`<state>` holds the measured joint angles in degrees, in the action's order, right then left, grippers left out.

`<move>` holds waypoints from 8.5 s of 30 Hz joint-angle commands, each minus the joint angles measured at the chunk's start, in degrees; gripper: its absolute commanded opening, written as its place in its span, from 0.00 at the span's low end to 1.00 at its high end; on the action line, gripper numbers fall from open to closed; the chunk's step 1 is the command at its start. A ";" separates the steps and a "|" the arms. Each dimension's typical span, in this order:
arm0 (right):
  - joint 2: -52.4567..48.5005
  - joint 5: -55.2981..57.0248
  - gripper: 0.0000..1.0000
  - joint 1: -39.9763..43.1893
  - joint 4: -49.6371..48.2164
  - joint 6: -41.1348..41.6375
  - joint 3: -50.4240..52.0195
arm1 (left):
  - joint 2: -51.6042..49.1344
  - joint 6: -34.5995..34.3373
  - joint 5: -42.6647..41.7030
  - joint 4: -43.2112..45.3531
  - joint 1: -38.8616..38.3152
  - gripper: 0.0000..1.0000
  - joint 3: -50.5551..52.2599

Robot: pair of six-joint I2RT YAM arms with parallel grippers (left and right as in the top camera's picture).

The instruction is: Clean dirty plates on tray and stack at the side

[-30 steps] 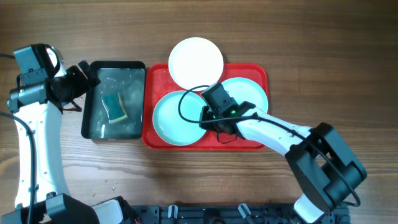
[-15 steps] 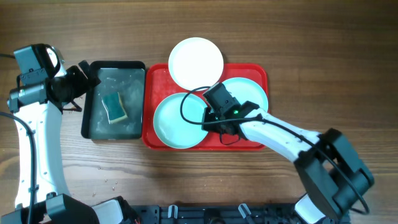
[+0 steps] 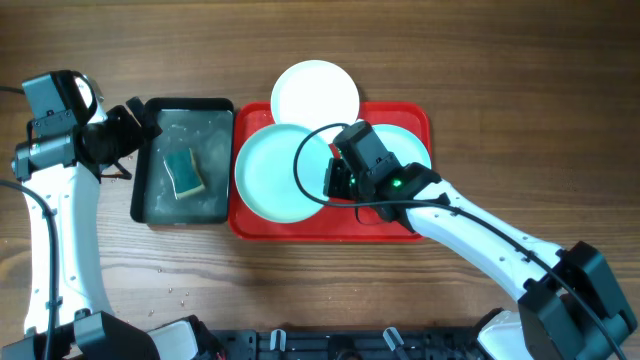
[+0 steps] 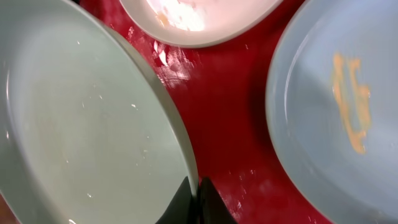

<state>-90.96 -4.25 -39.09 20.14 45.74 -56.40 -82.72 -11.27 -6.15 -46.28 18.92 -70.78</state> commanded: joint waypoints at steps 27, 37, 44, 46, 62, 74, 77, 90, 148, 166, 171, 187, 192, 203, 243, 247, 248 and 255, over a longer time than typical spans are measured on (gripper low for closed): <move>-27.34 14.93 0.05 -8.59 -12.83 -0.83 -35.10 | 0.09 -0.33 -1.09 0.17 0.15 1.00 -0.59; -28.57 28.44 0.05 -14.80 -14.43 -12.31 -35.10 | 0.09 -0.33 -1.09 0.15 0.15 1.00 -0.59; -28.85 32.63 0.05 -15.76 -16.87 -21.27 -35.10 | 0.09 -0.33 -1.09 0.15 0.15 1.00 -0.59; -28.85 33.07 0.05 -15.76 -19.04 -26.84 -35.10 | 0.09 -0.33 -1.09 0.15 0.15 1.00 -0.59; -28.87 32.57 0.05 -15.76 -40.74 -57.77 -35.10 | 0.09 -0.33 -1.09 0.15 0.15 1.00 -0.59; -28.85 25.14 0.05 -15.69 -53.90 -77.33 -35.10 | 0.09 -0.33 -1.09 0.15 0.17 1.00 -0.59; -28.85 21.84 0.05 -15.69 -54.47 -79.62 -35.10 | 0.09 -0.33 -1.09 0.15 0.15 1.00 -0.59; -28.85 21.09 0.05 -15.65 -56.52 -84.83 -35.10 | 0.09 -0.33 -1.09 0.15 0.15 1.00 -0.59; -5.27 -1.44 0.04 61.20 16.87 -28.52 -10.82 | 0.09 -0.33 -1.09 0.15 0.15 1.00 -0.59; -5.31 -1.75 0.09 60.81 4.17 -26.08 1.95 | 0.09 -0.33 -1.09 0.15 0.15 1.00 -0.59; -5.31 -1.73 0.28 60.81 4.22 -26.18 1.95 | 0.09 -0.33 -1.09 0.15 0.15 1.00 -0.59; -4.52 -13.49 0.99 38.49 33.83 -38.47 -41.29 | 0.09 -0.33 -1.09 0.15 0.15 1.00 -0.59; -9.90 -13.70 0.99 24.02 28.55 -42.10 -40.59 | 0.09 -0.33 -1.09 0.15 0.15 1.00 -0.59; -31.15 -2.62 0.48 17.73 16.09 -40.96 -40.59 | 0.09 -0.33 -1.09 0.15 0.15 1.00 -0.59; -34.32 -10.95 0.04 17.73 3.74 -30.69 -32.11 | 0.09 -0.33 -1.09 0.15 0.15 1.00 -0.59; -34.29 -15.30 0.04 17.73 9.81 -29.07 -32.13 | 0.09 -0.33 -1.09 0.15 0.15 1.00 -0.59; -34.29 -15.37 0.04 17.73 11.52 -28.98 -32.13 | 0.09 -0.33 -1.09 0.15 0.15 1.00 -0.59; -34.29 -23.21 0.04 16.59 17.27 -26.03 -32.13 | 0.09 -0.33 -1.09 0.15 0.15 1.00 -0.59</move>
<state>-124.09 -23.62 -21.47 36.99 17.32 -89.14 -82.72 -11.27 -6.79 -46.28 19.03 -70.78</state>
